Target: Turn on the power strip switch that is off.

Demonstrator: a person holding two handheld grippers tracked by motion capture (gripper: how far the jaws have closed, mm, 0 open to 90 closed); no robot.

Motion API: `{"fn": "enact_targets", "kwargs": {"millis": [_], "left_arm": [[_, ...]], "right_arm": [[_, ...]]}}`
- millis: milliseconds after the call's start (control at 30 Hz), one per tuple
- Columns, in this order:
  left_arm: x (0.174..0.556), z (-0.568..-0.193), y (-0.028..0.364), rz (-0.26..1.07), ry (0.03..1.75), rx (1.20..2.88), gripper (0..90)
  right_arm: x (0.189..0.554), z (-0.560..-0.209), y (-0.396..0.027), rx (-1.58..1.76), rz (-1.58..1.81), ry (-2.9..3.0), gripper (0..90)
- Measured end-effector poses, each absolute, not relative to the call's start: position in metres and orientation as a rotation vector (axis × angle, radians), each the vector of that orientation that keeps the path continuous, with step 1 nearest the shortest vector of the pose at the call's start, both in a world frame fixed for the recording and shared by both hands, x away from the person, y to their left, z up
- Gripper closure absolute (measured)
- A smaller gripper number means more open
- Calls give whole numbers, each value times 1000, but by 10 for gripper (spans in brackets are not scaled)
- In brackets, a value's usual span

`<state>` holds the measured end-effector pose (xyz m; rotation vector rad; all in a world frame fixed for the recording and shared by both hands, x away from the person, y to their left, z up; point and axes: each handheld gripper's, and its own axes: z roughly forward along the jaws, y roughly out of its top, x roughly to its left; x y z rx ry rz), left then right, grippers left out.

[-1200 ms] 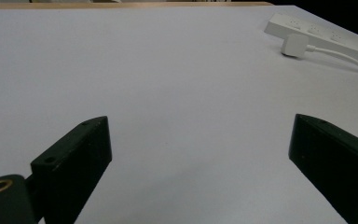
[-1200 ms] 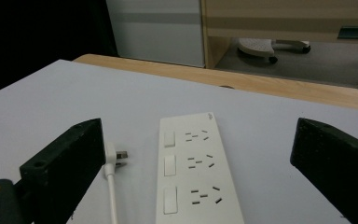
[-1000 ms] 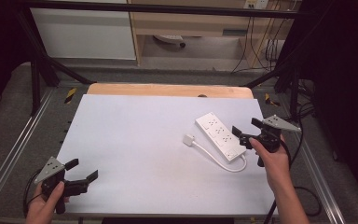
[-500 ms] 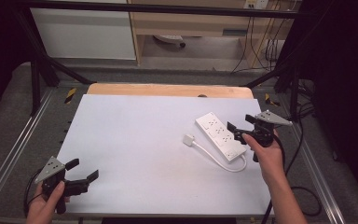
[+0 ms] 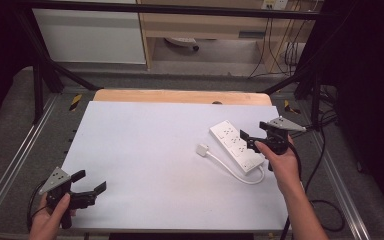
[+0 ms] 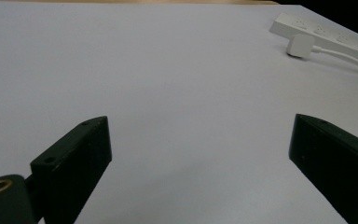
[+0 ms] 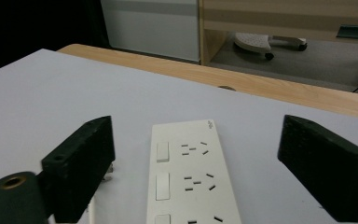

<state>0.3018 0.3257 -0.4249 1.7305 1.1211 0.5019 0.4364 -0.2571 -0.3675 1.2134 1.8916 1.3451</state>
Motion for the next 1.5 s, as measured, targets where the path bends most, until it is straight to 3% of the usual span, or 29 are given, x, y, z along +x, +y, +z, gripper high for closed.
{"fn": "enact_targets", "kwargs": {"millis": [200, 1133, 1500], "left_arm": [[302, -425, 324, 501, 1118, 1732, 57], [301, -424, 325, 509, 1103, 1725, 57], [300, -423, 326, 515, 1097, 1724, 57]], "right_arm": [[441, -368, -252, 1211, 1356, 1888, 189], [465, -376, -235, 1231, 1358, 1898, 179], [471, -382, -226, 1221, 1346, 1904, 224]]}}
